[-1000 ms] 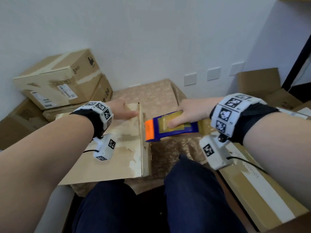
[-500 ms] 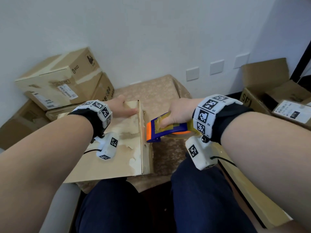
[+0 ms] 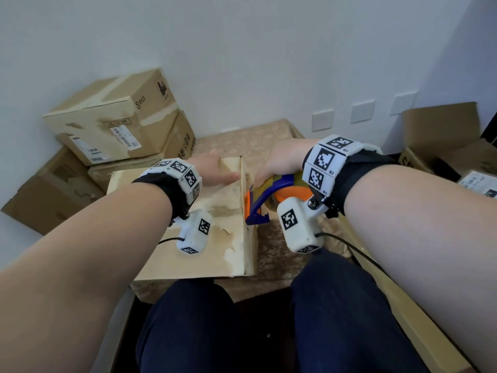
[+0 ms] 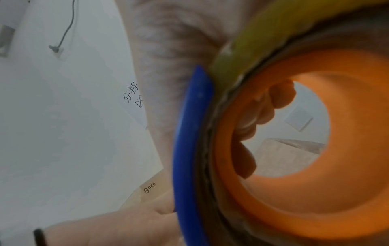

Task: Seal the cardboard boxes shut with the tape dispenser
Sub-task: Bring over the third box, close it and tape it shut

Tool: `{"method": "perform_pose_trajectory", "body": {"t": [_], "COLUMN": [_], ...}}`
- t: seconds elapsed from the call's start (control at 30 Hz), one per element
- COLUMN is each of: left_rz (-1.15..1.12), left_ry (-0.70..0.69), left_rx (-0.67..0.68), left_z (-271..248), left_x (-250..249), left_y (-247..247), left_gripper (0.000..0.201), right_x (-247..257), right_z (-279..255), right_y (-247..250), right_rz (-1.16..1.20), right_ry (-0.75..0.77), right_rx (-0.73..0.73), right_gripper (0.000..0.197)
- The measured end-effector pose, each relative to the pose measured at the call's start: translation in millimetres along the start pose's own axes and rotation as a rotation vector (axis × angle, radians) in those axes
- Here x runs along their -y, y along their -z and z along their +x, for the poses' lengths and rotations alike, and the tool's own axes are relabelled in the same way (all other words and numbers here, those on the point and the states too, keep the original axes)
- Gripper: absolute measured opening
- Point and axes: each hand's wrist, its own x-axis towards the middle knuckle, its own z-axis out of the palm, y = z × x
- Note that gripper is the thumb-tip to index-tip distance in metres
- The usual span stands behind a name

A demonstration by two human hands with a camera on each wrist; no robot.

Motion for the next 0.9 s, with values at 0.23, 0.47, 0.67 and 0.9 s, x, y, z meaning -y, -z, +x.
{"method": "perform_pose_trajectory", "body": {"t": [0.23, 0.47, 0.67, 0.9], "left_rz": [0.004, 0.026, 0.018, 0.028], "left_ry": [-0.013, -0.017, -0.043, -0.107], "left_rx": [-0.024, -0.035, -0.046, 0.001], "left_z": [1.1, -1.8, -0.5, -7.1], "left_x": [2.2, -0.1, 3.7, 16.1], "left_y": [-3.4, -3.5, -5.4, 4.1], "left_gripper": [0.083, 0.074, 0.077, 0.064], "right_x": [18.2, 23.9, 24.5, 35.2], "right_z": [12.6, 22.3, 19.0, 27.4], "right_y": [10.8, 10.8, 7.3, -35.1], "right_rz": [-0.02, -0.057, -0.005, -0.046], "right_ry": [-0.06, -0.092, -0.083, -0.087], "right_rx": [0.015, -0.003, -0.038, 0.067], "right_gripper": [0.036, 0.037, 0.032, 0.045]}}
